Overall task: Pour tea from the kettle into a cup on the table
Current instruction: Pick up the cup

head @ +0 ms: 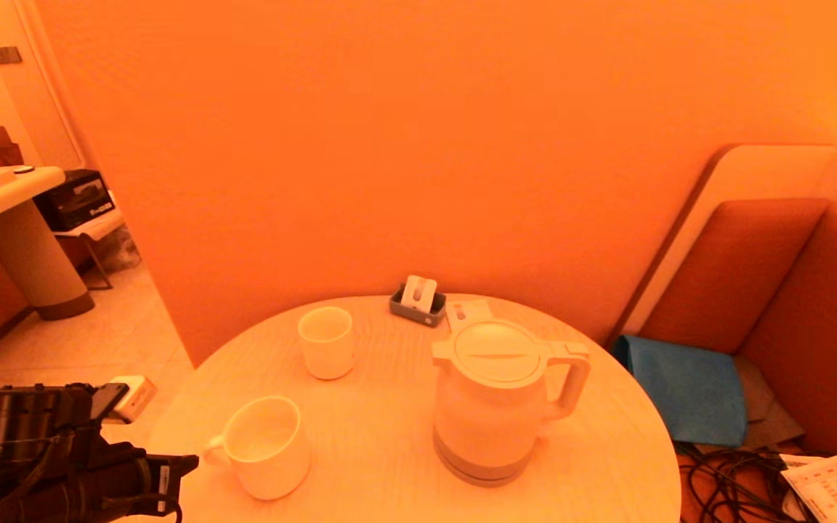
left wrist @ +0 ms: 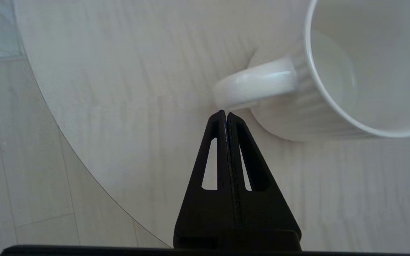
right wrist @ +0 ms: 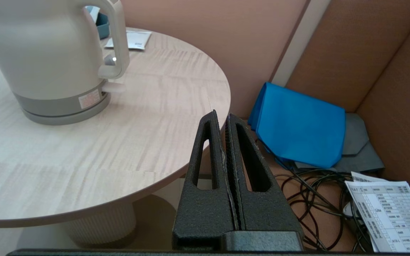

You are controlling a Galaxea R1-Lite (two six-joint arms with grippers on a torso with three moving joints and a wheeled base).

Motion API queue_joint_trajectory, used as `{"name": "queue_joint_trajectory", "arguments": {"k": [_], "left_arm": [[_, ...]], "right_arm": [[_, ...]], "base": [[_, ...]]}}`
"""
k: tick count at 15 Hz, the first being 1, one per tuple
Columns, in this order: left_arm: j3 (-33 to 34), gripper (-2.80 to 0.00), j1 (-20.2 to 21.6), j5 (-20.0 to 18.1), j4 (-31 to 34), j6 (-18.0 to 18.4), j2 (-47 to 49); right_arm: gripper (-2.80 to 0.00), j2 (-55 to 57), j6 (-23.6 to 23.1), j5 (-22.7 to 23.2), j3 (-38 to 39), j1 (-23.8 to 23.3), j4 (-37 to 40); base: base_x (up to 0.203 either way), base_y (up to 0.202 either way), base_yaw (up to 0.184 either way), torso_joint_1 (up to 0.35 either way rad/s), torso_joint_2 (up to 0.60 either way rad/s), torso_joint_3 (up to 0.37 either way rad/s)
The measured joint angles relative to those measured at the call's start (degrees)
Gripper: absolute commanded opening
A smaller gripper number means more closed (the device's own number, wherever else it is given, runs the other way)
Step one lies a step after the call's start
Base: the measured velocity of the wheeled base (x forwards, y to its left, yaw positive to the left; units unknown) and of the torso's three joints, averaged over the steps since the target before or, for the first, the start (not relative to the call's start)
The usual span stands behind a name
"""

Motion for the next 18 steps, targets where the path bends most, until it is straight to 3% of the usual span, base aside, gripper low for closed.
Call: {"name": "queue_joint_trajectory", "arguments": {"k": [5, 12, 13, 18], "left_arm": [[0.5, -2.8, 0.0, -0.05, -4.74, -0.07, 1.29], [0.88, -2.8, -0.02, 0.0, -4.85, 0.07, 1.96], [1.12, 0.0, -0.02, 0.03, -4.84, 0.2, 1.86], [2.43, 0.0, -0.07, 0.0, -4.83, 0.39, 0.32]], "right_arm": [[-2.8, 0.0, 0.0, 0.02, 0.0, 0.0, -0.02], [-2.8, 0.0, 0.0, 0.03, 0.0, 0.0, 0.0], [-2.8, 0.0, 0.0, 0.0, 0.0, 0.0, 0.0], [-2.8, 0.0, 0.0, 0.0, 0.0, 0.0, -0.02]], "base": [[0.0, 0.0, 0.0, 0.0, 0.0, 0.0], [0.0, 0.0, 0.0, 0.0, 0.0, 0.0], [0.0, 0.0, 0.0, 0.0, 0.0, 0.0], [0.0, 0.0, 0.0, 0.0, 0.0, 0.0]]}}
